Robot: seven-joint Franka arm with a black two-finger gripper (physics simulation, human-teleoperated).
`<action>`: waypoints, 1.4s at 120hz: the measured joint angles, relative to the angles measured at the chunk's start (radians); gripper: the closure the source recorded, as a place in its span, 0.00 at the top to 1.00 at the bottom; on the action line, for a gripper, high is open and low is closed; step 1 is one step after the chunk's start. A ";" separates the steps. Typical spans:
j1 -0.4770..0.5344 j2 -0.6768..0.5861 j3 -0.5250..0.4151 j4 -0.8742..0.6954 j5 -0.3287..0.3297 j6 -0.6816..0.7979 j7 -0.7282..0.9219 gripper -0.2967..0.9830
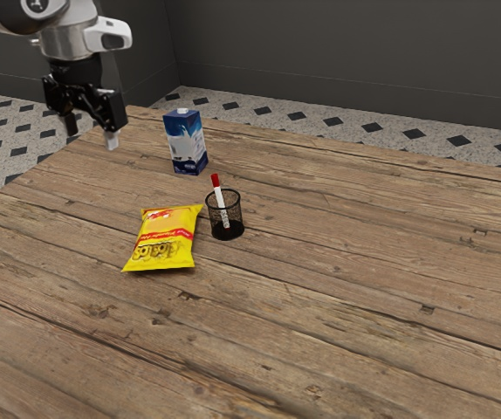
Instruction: Take the marker out of the pen holder and place it to the left of the pen holder.
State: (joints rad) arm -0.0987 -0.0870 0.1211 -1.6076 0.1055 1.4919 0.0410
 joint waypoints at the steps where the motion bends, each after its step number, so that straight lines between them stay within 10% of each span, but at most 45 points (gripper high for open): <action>1: -0.001 0.000 0.000 0.000 0.000 0.000 0.001 0.77; 86: 0.003 0.663 0.004 0.276 -0.153 0.500 0.037 0.77; 168: 0.071 0.877 0.003 0.380 -0.226 0.947 0.063 0.77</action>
State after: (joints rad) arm -0.0273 0.7901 0.1242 -1.2276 -0.1202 2.4384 0.1036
